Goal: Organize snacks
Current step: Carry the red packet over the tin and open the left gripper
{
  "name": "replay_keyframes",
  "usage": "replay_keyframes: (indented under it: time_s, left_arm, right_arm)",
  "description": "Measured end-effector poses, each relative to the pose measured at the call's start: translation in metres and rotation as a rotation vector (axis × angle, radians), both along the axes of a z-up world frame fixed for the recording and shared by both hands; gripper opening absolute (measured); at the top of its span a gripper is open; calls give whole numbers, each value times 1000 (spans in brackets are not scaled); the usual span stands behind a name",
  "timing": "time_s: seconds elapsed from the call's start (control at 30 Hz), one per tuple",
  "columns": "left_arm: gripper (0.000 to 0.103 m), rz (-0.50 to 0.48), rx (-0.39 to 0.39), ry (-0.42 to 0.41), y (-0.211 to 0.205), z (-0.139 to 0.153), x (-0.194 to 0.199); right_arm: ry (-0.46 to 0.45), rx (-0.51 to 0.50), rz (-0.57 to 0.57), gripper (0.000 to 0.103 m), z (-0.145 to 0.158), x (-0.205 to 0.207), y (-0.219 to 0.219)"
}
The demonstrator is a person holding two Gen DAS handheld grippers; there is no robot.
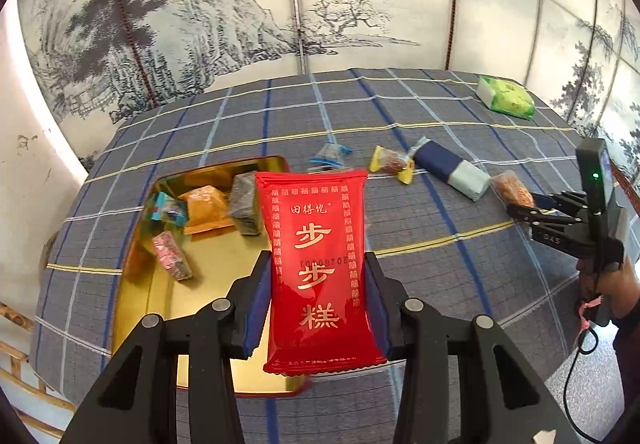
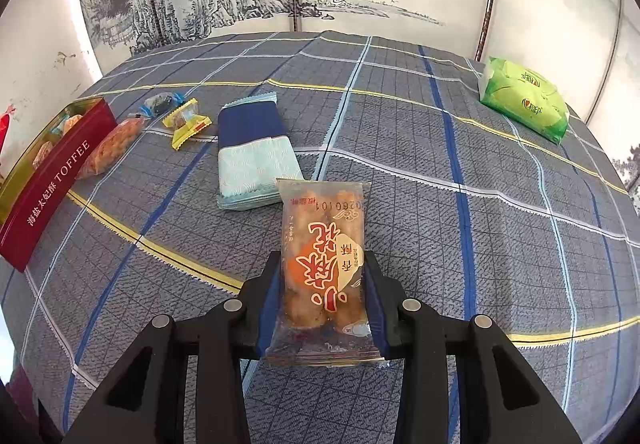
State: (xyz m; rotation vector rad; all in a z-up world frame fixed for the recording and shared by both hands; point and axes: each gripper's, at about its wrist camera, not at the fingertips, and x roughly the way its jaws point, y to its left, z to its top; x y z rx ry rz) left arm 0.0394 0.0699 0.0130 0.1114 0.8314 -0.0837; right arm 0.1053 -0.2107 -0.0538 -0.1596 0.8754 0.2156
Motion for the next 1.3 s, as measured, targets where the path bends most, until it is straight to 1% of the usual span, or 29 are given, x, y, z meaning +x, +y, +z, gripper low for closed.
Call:
replay_keyframes:
  time_s: [0.23, 0.47, 0.67, 1.03, 1.2, 1.3]
  left_arm:
    - [39, 71, 12, 12, 40, -13, 6]
    - [39, 116, 42, 37, 69, -33, 11]
    - [39, 156, 44, 54, 90, -48, 15]
    - [39, 192, 30, 84, 110, -67, 20]
    - [39, 197, 36, 88, 114, -71, 20]
    - [39, 201, 27, 99, 116, -74, 21]
  right_arm:
    - [-2, -9, -29, 39, 0, 1, 2]
    - [-2, -9, -63, 39, 0, -1, 4]
    - [1, -8, -74, 39, 1, -4, 7]
    - [25, 1, -70, 39, 1, -25, 27]
    - [48, 48, -55, 38, 3, -37, 36]
    - [65, 86, -46, 38, 3, -42, 41]
